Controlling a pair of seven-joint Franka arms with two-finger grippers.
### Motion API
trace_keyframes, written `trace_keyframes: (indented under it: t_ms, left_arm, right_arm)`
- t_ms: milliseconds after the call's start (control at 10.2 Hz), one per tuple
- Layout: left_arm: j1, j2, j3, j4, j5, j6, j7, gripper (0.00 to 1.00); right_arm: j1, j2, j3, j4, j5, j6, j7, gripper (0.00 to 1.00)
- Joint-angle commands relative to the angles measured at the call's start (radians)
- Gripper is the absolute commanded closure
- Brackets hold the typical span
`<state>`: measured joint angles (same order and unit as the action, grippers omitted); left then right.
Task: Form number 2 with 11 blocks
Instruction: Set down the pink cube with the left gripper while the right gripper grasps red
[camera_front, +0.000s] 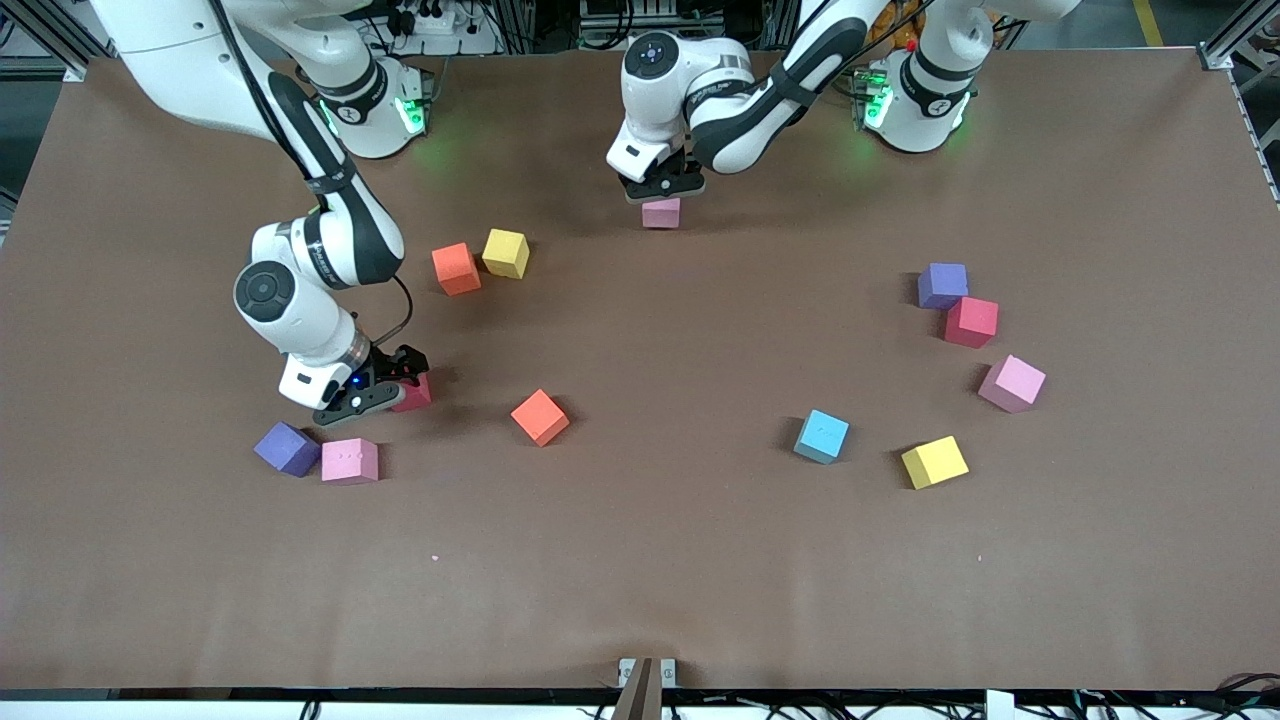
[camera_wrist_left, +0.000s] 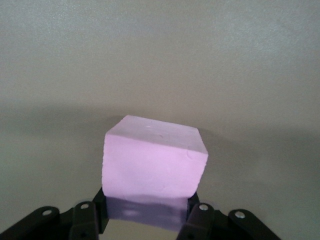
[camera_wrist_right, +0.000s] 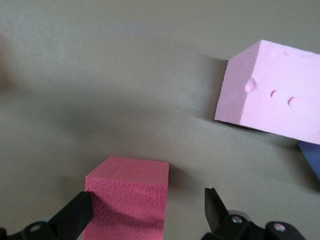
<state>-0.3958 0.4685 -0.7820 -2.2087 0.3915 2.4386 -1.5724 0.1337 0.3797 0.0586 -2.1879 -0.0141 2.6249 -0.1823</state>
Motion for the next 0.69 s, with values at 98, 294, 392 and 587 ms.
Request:
trace_keyframes:
  t_ms: [98, 294, 392, 587]
  left_arm:
    - [0.005, 0.024, -0.002, 0.006, 0.040, 0.026, -0.023, 1.00]
    - [0.003, 0.038, 0.001, 0.014, 0.041, 0.028, -0.014, 1.00]
    - [0.003, 0.044, 0.003, 0.018, 0.041, 0.027, -0.009, 1.00]
    - [0.002, 0.071, 0.004, 0.041, 0.043, 0.027, -0.006, 1.00]
  right_arm:
    - [-0.008, -0.015, 0.010, 0.083, 0.011, -0.128, -0.002, 0.00]
    - [-0.008, -0.012, 0.012, 0.111, 0.013, -0.204, 0.001, 0.00]
    - [-0.008, -0.008, 0.012, 0.106, 0.013, -0.200, 0.001, 0.00]
    - [-0.008, 0.004, 0.010, 0.062, 0.013, -0.113, 0.001, 0.00]
